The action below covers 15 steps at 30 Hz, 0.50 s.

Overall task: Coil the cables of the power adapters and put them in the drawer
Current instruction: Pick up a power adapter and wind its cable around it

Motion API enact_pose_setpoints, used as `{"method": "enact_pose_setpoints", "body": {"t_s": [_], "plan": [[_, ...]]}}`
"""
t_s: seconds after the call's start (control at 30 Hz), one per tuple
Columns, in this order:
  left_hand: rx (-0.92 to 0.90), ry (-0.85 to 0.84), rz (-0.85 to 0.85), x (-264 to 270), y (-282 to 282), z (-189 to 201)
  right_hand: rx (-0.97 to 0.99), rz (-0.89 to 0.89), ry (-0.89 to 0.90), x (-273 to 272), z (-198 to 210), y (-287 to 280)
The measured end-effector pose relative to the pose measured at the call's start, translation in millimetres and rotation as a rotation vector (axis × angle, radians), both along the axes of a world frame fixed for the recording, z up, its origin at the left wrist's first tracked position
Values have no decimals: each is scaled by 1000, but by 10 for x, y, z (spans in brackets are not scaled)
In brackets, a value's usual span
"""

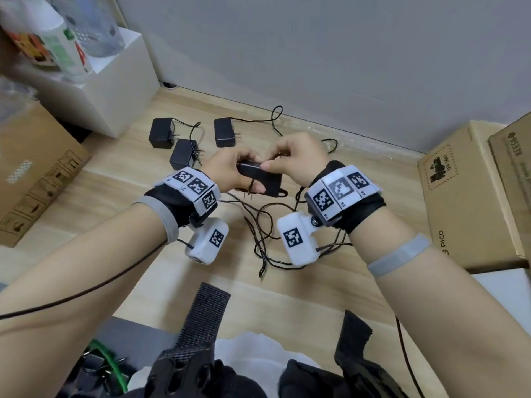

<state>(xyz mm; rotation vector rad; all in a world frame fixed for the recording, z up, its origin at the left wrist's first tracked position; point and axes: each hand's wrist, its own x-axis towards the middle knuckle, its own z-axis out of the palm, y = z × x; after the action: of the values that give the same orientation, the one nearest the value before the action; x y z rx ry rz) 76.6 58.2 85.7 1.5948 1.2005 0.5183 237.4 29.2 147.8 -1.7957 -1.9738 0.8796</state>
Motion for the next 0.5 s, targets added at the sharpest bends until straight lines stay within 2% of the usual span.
{"method": "enact_pose_setpoints", "body": {"t_s": [0.17, 0.23, 0.3, 0.37, 0.5], "plan": [[-108, -63, -147, -4, -2, 82, 57, -144, 48, 114, -156, 83], [-181, -167, -179, -30, 9, 134, 51, -187, 91, 118, -211, 83], [-240, -352, -136, -48, 45, 178, 29, -231, 176, 88, -267, 93], [-267, -481, -75, -40, 83, 216, -42, -243, 170, 14, -319, 100], [-229, -457, 106, 42, 86, 290, -171, -146, 106, -178, -463, 47]]}}
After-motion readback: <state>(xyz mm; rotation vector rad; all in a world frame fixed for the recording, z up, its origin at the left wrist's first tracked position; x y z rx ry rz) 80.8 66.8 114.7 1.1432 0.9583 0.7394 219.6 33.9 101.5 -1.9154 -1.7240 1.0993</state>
